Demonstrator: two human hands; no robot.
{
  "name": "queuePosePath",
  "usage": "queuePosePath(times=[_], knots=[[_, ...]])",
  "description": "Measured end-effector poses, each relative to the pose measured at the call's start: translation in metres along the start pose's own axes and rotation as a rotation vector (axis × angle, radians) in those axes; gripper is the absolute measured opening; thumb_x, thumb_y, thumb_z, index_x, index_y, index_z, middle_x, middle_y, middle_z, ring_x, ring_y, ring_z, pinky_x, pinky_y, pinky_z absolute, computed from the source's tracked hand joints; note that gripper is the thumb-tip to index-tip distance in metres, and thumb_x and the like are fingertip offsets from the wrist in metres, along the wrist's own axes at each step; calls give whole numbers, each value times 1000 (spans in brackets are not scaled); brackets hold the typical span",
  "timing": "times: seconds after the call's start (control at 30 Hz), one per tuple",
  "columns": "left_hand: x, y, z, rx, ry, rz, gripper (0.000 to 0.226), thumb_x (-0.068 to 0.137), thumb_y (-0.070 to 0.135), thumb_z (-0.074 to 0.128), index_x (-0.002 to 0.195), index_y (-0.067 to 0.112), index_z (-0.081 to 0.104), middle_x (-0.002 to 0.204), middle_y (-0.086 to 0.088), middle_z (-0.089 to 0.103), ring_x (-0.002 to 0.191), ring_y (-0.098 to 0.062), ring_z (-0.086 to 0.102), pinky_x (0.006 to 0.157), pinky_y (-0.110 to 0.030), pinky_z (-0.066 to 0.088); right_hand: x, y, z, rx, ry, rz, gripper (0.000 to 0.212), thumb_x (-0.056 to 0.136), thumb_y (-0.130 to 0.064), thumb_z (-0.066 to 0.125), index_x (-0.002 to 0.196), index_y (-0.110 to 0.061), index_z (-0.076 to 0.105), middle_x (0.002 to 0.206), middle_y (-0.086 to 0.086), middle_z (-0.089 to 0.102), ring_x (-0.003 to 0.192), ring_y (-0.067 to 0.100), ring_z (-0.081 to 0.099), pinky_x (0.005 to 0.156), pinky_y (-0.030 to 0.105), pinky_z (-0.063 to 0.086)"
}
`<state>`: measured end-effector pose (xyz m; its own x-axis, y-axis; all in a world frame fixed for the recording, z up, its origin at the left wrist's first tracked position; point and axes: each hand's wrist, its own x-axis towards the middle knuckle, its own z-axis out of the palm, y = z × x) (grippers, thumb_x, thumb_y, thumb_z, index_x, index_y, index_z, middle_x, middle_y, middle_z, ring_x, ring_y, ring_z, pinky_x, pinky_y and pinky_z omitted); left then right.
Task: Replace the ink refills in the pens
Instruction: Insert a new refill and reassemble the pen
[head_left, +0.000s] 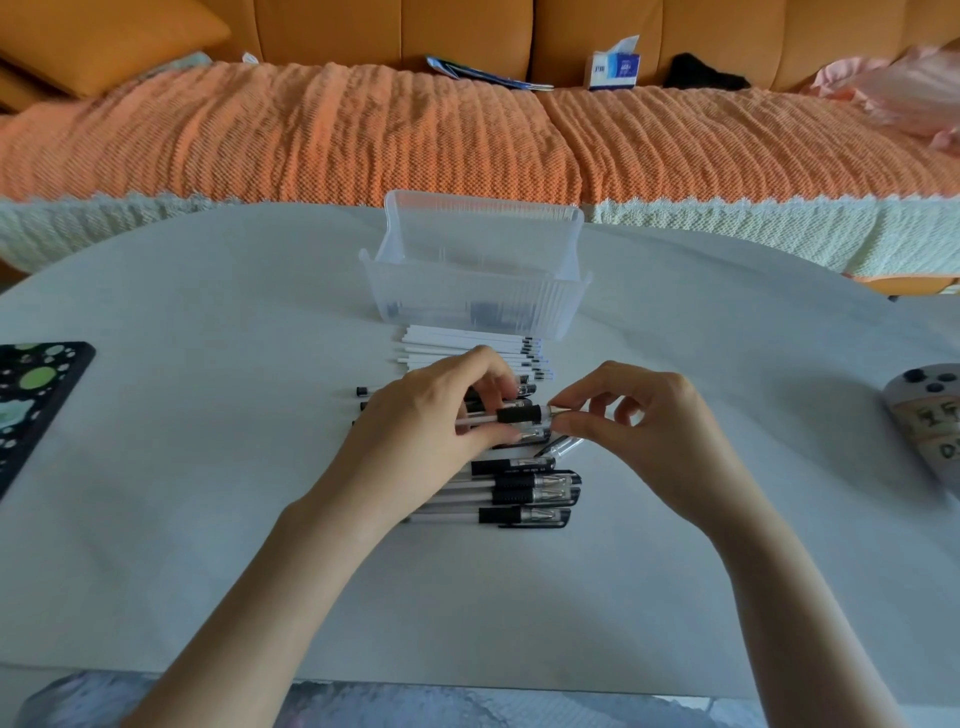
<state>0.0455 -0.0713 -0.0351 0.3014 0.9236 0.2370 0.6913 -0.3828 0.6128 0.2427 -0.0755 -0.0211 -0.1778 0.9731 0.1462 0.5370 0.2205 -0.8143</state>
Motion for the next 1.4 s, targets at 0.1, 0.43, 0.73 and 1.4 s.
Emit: queuePosePath(times=[0.1, 0.43, 0.73, 1.4], knots=[[-1, 1, -1, -19, -2, -9, 19, 77, 42, 69, 88, 37, 56, 73, 25, 56, 72, -1, 52, 61, -22, 42, 0, 0, 0, 2, 3, 2, 12, 74, -15, 76, 72, -25, 71, 63, -23, 58, 57, 0, 46, 56, 13, 34], [-1, 1, -1, -21, -7, -13, 16, 77, 43, 69, 89, 37, 60, 73, 27, 56, 75, -2, 54, 65, -18, 43, -2, 0, -3, -14, 14, 17, 12, 75, -15, 75, 73, -25, 70, 62, -25, 56, 55, -2, 45, 54, 10, 34], [0, 4, -1, -90, -57, -25, 16, 79, 49, 61, 91, 39, 61, 68, 16, 62, 61, -2, 51, 56, -12, 34, -1, 1, -3, -6, 25, 20, 10, 76, -13, 75, 74, -22, 71, 60, -26, 56, 54, -3, 45, 54, 9, 34], [-1, 2, -1, -19, -15, -55, 13, 81, 42, 64, 92, 34, 66, 76, 25, 63, 68, 8, 56, 72, -22, 48, 0, 9, -5, -24, 28, 46, 11, 78, -20, 73, 76, -30, 70, 71, -17, 64, 61, 1, 50, 57, 16, 37]])
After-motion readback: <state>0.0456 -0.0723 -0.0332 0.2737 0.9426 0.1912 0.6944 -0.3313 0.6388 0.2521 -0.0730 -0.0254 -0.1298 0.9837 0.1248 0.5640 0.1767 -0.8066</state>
